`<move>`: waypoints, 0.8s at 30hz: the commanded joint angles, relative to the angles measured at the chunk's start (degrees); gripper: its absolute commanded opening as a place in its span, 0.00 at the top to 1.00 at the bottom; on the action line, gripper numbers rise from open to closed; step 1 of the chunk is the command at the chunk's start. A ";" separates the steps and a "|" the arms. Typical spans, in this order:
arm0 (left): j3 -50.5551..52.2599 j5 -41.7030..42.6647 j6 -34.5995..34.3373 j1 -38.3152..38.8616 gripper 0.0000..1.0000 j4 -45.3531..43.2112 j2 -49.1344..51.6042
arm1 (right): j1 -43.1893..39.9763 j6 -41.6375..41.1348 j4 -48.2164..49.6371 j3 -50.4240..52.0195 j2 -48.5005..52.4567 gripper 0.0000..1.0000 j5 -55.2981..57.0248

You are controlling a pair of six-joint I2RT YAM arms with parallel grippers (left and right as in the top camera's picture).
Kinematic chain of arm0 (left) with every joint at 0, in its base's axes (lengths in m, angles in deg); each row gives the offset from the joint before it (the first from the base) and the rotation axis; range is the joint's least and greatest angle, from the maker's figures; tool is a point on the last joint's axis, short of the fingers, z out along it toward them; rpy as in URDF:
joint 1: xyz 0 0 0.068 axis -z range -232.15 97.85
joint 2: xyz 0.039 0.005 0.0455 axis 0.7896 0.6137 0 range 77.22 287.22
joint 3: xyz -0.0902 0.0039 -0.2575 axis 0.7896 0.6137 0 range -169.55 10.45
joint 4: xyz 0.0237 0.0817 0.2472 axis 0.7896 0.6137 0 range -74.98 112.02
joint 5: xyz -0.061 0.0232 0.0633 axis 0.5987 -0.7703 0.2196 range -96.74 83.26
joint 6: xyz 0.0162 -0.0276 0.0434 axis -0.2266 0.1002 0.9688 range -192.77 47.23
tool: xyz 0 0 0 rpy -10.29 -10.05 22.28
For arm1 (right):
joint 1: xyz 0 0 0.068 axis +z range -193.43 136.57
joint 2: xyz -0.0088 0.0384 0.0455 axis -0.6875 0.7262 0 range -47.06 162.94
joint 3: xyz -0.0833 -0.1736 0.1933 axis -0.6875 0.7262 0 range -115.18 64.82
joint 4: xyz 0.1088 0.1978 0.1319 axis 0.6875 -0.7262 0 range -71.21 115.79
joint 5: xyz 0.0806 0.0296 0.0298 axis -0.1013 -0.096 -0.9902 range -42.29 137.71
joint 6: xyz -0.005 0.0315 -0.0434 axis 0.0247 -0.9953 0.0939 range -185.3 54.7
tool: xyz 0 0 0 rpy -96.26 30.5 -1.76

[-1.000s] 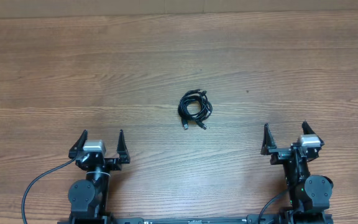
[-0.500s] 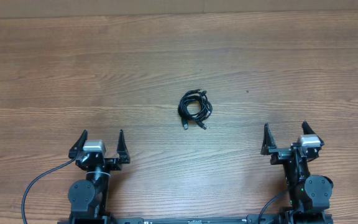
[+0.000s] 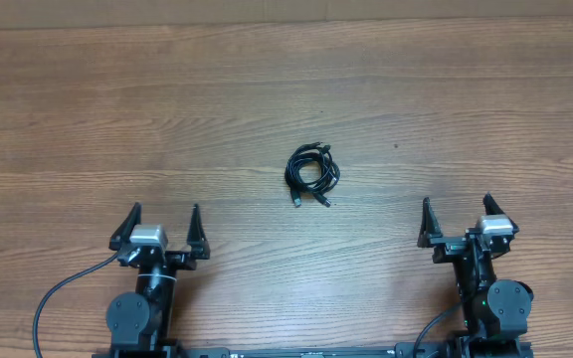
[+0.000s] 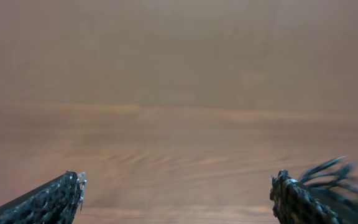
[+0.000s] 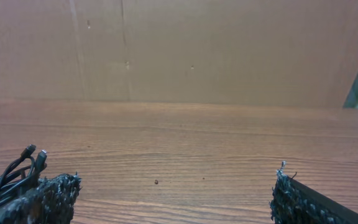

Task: Untangle cables
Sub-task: 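Move the left gripper forward over the black cable bundle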

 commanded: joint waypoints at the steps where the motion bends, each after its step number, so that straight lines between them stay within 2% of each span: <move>1: 0.22 6.73 -3.69 -0.20 0.00 -3.37 -0.57 | 0.28 -0.31 0.31 0.57 -0.61 0.00 0.52; 7: -1.07 16.87 -2.80 -0.24 0.01 -17.84 -0.57 | 0.28 -0.31 0.31 0.57 -0.61 0.00 0.52; 11: -7.45 16.85 -3.19 -0.24 0.01 -17.42 -0.48 | 0.28 -0.31 0.31 0.57 -0.61 0.00 0.52; 14: -17.03 16.85 -0.09 -0.24 0.00 -10.08 1.42 | 0.28 -0.31 0.31 0.57 -0.61 0.00 0.52; 18: -32.63 16.87 2.89 -0.24 0.00 4.70 9.57 | 0.28 -0.31 0.31 0.57 -0.61 0.00 0.52; 24: -62.03 23.74 5.33 -0.24 0.00 39.45 33.66 | 0.28 -0.31 0.31 0.57 -0.61 0.00 0.52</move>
